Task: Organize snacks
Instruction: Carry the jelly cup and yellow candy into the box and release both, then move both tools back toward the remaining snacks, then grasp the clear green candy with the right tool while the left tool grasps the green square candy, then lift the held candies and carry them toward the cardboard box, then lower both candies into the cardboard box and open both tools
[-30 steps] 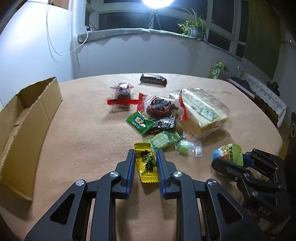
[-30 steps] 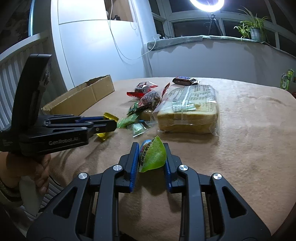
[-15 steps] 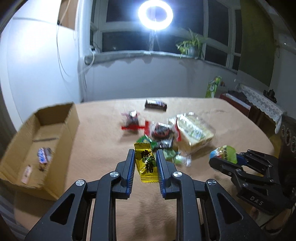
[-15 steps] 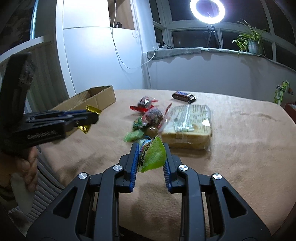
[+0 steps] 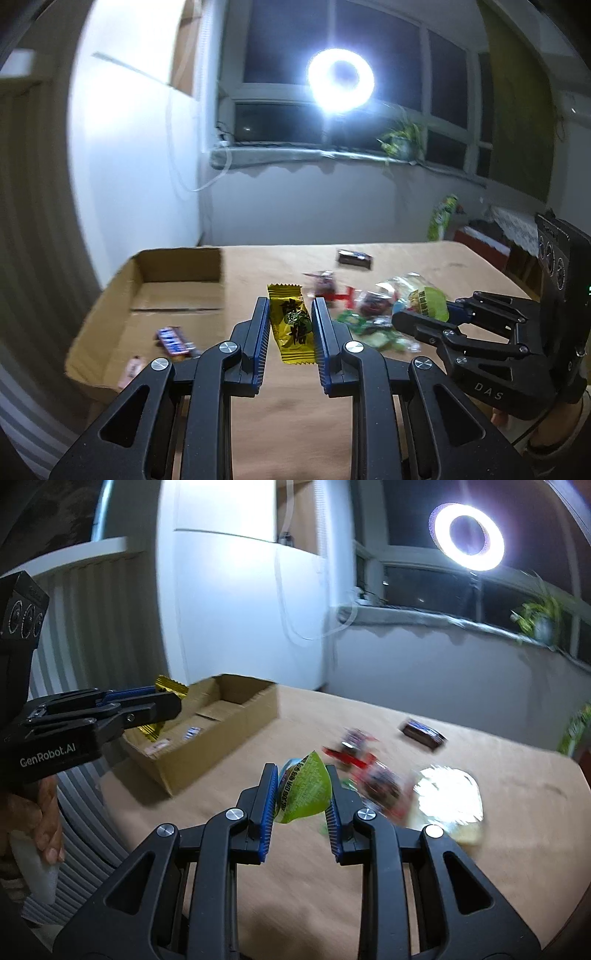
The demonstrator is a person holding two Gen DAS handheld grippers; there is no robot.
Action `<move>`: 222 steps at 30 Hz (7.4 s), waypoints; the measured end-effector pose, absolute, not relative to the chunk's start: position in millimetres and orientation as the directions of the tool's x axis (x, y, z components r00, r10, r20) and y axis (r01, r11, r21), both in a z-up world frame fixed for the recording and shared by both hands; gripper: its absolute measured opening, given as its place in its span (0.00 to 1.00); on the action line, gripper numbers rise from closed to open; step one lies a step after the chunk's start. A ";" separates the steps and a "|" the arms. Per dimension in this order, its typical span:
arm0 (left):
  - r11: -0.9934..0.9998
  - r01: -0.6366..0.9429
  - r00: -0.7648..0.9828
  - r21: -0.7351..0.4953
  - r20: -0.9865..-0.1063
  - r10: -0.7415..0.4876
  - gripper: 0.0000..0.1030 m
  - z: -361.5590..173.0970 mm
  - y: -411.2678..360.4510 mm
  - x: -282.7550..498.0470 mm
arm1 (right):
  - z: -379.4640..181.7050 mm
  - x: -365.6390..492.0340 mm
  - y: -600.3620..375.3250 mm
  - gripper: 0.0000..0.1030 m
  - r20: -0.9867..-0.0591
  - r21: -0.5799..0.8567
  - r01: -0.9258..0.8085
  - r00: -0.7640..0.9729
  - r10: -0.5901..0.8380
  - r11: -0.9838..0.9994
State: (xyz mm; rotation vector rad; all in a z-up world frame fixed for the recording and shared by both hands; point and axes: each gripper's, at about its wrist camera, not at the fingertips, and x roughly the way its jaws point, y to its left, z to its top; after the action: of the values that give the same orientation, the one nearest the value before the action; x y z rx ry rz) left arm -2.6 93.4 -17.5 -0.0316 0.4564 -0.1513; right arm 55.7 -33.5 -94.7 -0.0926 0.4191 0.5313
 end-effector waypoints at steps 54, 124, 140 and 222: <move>0.992 0.006 0.855 -0.123 -0.514 -0.069 0.77 -34.9 136.6 -23.8 | -130.8 21.5 24.4 0.93 -0.420 0.087 -0.548 0.737 0.530 0.832; 0.791 0.586 0.476 -0.178 -0.714 -0.513 0.40 -108.3 -14.9 108.8 | -180.6 115.9 -81.2 0.37 -0.642 -0.002 -0.540 0.646 0.413 0.842; 0.741 0.658 0.416 -0.136 -0.754 -0.508 0.23 -111.2 -41.1 99.0 | -179.6 93.5 -110.7 0.25 -0.627 0.041 -0.522 0.651 0.429 0.852; 0.999 -0.037 0.843 0.040 -0.536 0.053 0.18 -44.8 188.8 31.9 | -66.2 130.6 115.1 0.25 -0.441 0.016 -0.730 0.608 0.660 0.683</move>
State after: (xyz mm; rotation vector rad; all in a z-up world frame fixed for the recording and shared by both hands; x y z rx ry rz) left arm 31.9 188.8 -44.8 0.0288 0.5666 0.0473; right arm 130.6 115.1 -66.2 -0.1716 0.4376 0.8074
